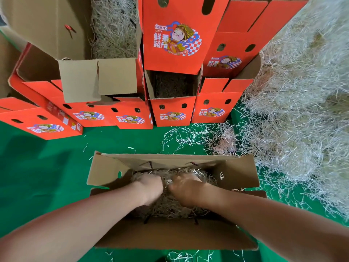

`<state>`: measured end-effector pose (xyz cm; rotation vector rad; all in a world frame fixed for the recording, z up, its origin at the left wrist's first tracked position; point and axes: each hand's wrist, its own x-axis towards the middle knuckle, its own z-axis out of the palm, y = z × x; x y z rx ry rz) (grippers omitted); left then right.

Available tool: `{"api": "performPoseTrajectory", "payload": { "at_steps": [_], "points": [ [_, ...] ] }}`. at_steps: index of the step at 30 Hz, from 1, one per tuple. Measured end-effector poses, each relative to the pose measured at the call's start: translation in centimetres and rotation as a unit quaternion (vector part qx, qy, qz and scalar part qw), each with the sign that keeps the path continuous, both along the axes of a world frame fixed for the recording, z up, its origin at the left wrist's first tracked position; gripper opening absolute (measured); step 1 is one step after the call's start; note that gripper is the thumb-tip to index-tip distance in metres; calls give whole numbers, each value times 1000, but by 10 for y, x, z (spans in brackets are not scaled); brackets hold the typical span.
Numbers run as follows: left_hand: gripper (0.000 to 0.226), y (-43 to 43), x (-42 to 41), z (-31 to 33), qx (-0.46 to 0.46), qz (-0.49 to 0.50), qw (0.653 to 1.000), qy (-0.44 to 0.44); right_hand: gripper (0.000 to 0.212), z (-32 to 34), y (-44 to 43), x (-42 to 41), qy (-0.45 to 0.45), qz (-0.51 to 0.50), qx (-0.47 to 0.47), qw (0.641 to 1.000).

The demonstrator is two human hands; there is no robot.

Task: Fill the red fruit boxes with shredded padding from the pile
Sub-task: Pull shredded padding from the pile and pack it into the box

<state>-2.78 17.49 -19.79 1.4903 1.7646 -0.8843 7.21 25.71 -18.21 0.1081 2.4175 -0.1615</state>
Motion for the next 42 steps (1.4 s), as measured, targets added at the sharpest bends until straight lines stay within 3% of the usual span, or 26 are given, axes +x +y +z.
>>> {"api": "performPoseTrajectory", "payload": {
  "at_steps": [3,6,9,12,15,18,21,23,25,27,29,32,34,35,38,40,42],
  "points": [
    [27,5,0,-2,73,14,997,-20,24,-1,7,1,3,-60,49,997],
    [22,8,5,2,59,19,996,-66,30,-12,19,8,-109,-34,86,990],
    [25,8,4,2,46,17,994,-97,41,-22,27,14,-188,-36,-24,981],
    [17,11,5,11,93,-35,989,-107,48,-10,36,10,-109,-85,-114,984],
    [20,12,6,12,143,-25,978,-153,40,7,38,7,-28,-87,-59,994],
    [20,10,13,4,71,28,979,-188,26,20,29,9,14,-70,21,997],
    [38,3,31,-19,-32,31,988,-146,24,7,19,22,-113,5,-39,993],
    [53,-5,33,-31,-26,49,992,-117,29,-3,12,36,-204,59,-23,977],
    [66,-11,24,-31,-37,77,995,-59,32,-8,11,46,-236,74,3,969],
    [70,-11,13,-25,-81,114,990,-17,31,-4,12,49,-212,69,9,975],
    [57,-5,8,-14,-110,51,992,-22,29,4,13,48,-139,55,13,989],
    [28,1,10,-7,-8,-22,996,-86,26,16,13,40,-59,-15,28,998],
    [27,3,16,-2,117,-32,987,-105,29,16,14,39,-81,-17,43,996],
    [33,3,16,-2,123,-28,987,-98,31,14,14,41,-119,4,40,992],
    [55,1,15,0,-57,-21,996,-59,36,4,12,51,-202,51,12,978],
    [57,-3,9,2,-143,-25,988,-44,31,-1,12,45,-163,25,30,986],
    [55,-3,5,7,-108,31,991,-78,28,0,11,32,-56,-17,58,997]
  ]
}}
